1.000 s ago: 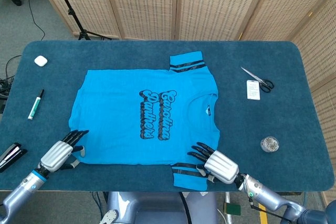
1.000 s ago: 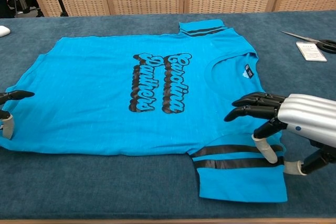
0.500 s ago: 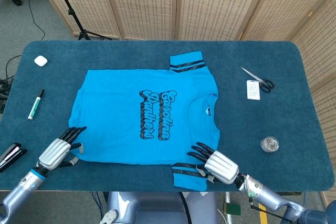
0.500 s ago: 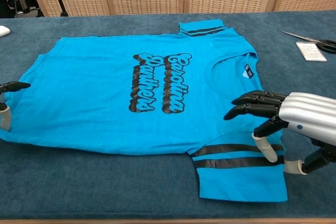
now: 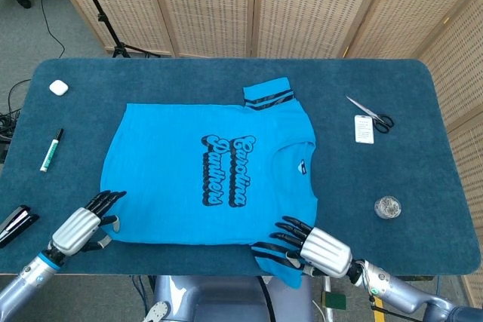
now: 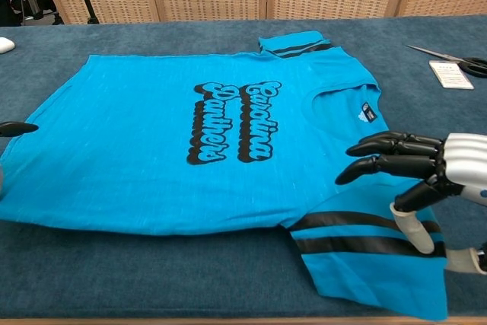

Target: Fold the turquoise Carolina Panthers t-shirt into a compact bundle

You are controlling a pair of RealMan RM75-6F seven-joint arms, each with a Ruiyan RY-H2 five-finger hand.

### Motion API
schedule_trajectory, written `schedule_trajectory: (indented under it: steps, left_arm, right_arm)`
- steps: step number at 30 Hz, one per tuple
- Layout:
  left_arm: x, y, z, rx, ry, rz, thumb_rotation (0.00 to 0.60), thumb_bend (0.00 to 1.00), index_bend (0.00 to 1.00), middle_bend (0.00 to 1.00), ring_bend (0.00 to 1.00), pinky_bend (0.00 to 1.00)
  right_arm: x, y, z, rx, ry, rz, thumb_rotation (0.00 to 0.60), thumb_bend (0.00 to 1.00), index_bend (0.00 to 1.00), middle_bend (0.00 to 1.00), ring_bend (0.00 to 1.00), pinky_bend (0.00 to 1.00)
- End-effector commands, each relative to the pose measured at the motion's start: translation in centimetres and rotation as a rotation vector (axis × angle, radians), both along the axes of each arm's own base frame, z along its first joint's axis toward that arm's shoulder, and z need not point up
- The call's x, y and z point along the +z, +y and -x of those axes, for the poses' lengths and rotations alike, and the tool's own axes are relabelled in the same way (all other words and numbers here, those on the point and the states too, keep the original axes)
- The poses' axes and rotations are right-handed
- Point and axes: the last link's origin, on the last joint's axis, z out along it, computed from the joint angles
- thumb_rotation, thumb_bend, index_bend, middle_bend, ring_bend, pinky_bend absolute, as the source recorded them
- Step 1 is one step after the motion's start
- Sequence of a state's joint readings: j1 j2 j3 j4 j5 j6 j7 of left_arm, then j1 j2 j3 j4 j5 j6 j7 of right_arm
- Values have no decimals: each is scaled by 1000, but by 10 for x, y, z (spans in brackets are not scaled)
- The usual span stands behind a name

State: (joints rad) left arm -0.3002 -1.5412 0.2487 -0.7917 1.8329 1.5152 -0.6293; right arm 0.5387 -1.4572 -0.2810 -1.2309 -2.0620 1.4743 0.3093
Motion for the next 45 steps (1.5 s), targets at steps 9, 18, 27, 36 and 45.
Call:
schedule_trajectory:
  steps: [9,18,27,36,45]
  left_arm:
    - [3,-34,-9,-57,-22,60,600,594,740,0,0,0]
    - [-3,-53,-21,-56,-30,86,600,600,740,0,0,0]
    - [-11,-65,-26,-59,-18,120,600,601,740,0,0,0]
    - [-15,-77,-32,-52,-57,159,600,600,740,0,0,0]
    - [-15,-88,-33,-48,-89,191,600,600,740,0,0,0]
  right_arm:
    - [16,32,-1,180,-27,-73,600,509,690,183,0,0]
    - [22,40,-1,220,-44,-97,600,524,693,191,0,0]
    - [28,46,2,249,-48,-115,600,544,696,192,0,0]
    - [36,54,4,258,-66,-126,600,550,696,196,0,0]
    - [41,62,7,261,-86,-129,600,552,696,196,0,0]
